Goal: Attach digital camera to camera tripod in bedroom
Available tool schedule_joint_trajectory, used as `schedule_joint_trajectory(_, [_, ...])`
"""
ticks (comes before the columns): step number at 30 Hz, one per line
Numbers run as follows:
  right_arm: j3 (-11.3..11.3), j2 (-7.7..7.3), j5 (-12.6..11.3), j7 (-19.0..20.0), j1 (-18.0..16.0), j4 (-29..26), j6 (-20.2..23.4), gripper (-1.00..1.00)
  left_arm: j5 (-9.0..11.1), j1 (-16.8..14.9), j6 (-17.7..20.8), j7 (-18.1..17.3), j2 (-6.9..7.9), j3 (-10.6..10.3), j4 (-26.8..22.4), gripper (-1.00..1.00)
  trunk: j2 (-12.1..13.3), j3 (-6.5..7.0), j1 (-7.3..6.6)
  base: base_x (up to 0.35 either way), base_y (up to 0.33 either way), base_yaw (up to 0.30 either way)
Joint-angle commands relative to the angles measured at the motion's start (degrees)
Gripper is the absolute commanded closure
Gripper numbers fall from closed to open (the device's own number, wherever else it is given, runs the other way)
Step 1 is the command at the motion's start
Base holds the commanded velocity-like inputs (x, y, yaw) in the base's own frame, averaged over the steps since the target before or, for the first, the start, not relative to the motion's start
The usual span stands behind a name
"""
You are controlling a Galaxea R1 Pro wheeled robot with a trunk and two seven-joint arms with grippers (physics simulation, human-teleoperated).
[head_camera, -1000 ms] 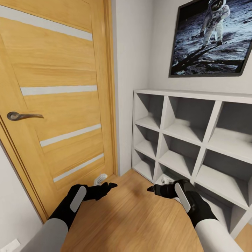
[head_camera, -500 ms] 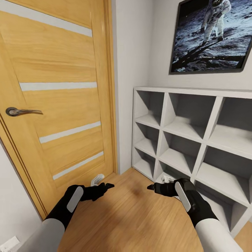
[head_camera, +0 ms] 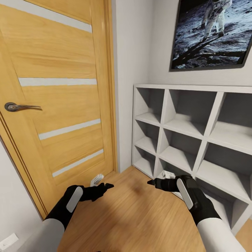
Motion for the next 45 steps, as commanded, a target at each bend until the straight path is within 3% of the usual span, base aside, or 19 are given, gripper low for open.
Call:
schedule_joint_trajectory(1, [0.0, -0.02, 0.4, 0.9, 0.0, 0.0, 0.2, -1.00, -0.1, 0.0, 0.3, -0.2, -0.05, 0.4, 0.1, -1.00, -0.4, -0.24, 0.22, 0.000, 0.000, 0.000])
schedule_joint_trajectory(7, [-0.1, -0.12, 0.5, 6.2, 0.0, -0.1, 4.2, -1.00, 0.0, 0.0, 0.3, -0.7, -0.05, 1.2, 0.4, -1.00, -2.9, -1.32, 1.54, 0.000, 0.000, 0.000])
schedule_joint_trajectory(11, [-0.4, -0.58, 0.5, 12.8, 0.0, -0.1, 5.8, -1.00, 1.0, 0.0, 0.4, -3.7, 0.03, 1.4, 0.5, -1.00, -4.5, -2.04, 2.41, 0.000, 0.000, 0.000])
schedule_joint_trajectory(13, [-0.4, -2.11, 0.5, 18.1, 0.0, 0.0, 5.8, -1.00, 2.1, 0.0, 0.4, -8.2, 0.71, 1.4, 0.7, -1.00, -5.3, -2.40, 2.85, 0.000, 0.000, 0.000])
schedule_joint_trajectory(19, [-0.5, -4.55, 0.6, 26.4, -0.1, -0.2, 5.8, -1.00, 2.8, 0.0, 0.4, -15.2, 3.09, 1.4, 1.7, -1.00, -7.7, -3.48, 4.17, 0.000, 0.000, 0.000])
schedule_joint_trajectory(20, [-0.5, -5.44, 0.6, 29.2, -0.1, -0.2, 5.8, -1.00, 2.9, 0.0, 0.4, -16.9, 3.77, 1.4, 2.5, -1.00, -8.1, -3.65, 4.39, 0.000, 0.000, 0.000])
schedule_joint_trajectory(26, [-0.7, -9.10, 0.6, 41.8, -0.1, -0.3, 5.8, -1.00, 2.9, 0.0, 0.3, -20.7, 6.27, 1.4, 5.3, -1.00, -10.5, -4.73, 5.71, 0.000, 0.000, 0.000])
schedule_joint_trajectory(29, [-0.7, -10.13, 0.7, 47.2, -0.1, -0.2, 5.8, -1.00, 2.9, 0.0, 0.3, -21.2, 6.95, 1.5, 5.8, -1.00, -11.7, -5.27, 6.37, 0.000, 0.000, 0.000])
schedule_joint_trajectory(35, [-0.7, -10.73, 0.8, 51.6, -0.1, 0.2, 5.8, -1.00, 2.9, 0.0, 0.3, -21.5, 7.34, 1.5, 6.1, -1.00, -14.1, -6.35, 7.69, 0.000, 0.000, 0.000])
schedule_joint_trajectory(45, [-0.7, -10.77, 1.0, 52.6, 0.0, 0.4, 5.8, -1.00, 2.9, 0.0, 0.3, -21.2, 7.50, 1.5, 6.8, -1.00, -18.1, -8.14, 9.88, 0.000, 0.000, 0.000])
